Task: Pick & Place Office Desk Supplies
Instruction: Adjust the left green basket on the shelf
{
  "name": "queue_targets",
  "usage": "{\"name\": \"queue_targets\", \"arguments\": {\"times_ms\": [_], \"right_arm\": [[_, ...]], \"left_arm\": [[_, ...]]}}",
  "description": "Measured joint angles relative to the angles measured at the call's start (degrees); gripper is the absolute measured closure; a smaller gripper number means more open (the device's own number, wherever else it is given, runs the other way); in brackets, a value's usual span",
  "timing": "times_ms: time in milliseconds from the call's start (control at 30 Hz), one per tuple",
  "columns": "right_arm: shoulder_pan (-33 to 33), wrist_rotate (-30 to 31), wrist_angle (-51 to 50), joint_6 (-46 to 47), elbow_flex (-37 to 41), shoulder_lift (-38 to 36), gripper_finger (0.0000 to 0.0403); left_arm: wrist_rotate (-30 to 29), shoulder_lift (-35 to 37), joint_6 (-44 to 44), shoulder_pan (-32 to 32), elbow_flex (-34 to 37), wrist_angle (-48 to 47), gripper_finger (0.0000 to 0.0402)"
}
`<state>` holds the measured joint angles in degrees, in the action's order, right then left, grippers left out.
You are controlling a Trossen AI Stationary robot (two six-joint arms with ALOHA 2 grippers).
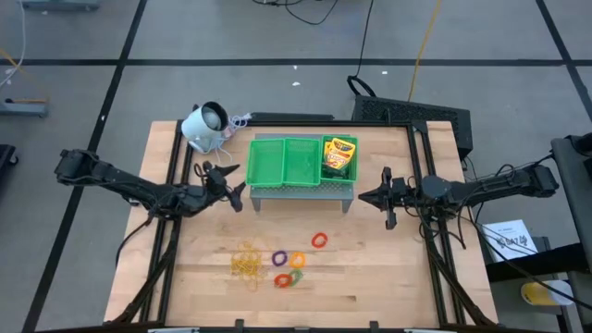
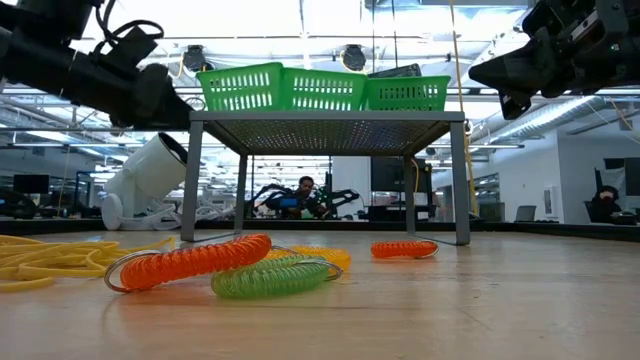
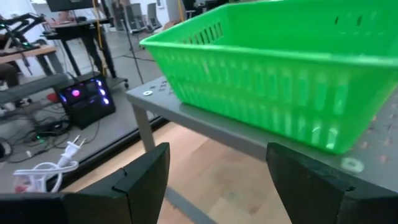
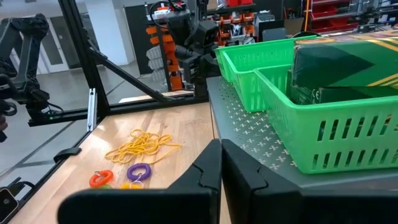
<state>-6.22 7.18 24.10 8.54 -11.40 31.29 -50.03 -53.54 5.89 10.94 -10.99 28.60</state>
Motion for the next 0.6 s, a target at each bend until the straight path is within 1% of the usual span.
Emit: {"name": "queue_targets", "arguments": {"times_ms": [167, 267, 367, 467, 533, 600], "right_arm": [[0.0, 0.0, 0.0, 0.0, 0.0, 0.0, 0.0403], [0.0, 0.0, 0.0, 0.0, 0.0, 0.0, 0.0403], [0.0, 0.0, -0.1, 0.0, 0.0, 0.0, 0.0403], [0.0, 0.0, -0.3, 0.0, 0.0, 0.0, 0.0403], [0.0, 0.0, -0.5, 0.0, 0.0, 0.0, 0.0403], [0.0, 0.0, -0.5, -0.3, 0.0, 0.0, 0.0403]], "left_arm": [[0.0, 1.0, 0.1, 0.6, 0.0, 0.3, 0.0131], [-0.3, 3.9, -4.0, 2.5, -1.7, 0.2, 0.0131], [-5.0, 7.5, -10.0, 5.2, -5.2, -3.0, 0.0131], [-12.6, 10.3, -14.1, 7.3, -8.9, -6.5, 0.0131], [-13.2, 11.0, -14.9, 7.6, -11.0, -6.3, 0.0131], [-11.5, 10.9, -14.8, 7.6, -12.2, -6.3, 0.0131]]}}
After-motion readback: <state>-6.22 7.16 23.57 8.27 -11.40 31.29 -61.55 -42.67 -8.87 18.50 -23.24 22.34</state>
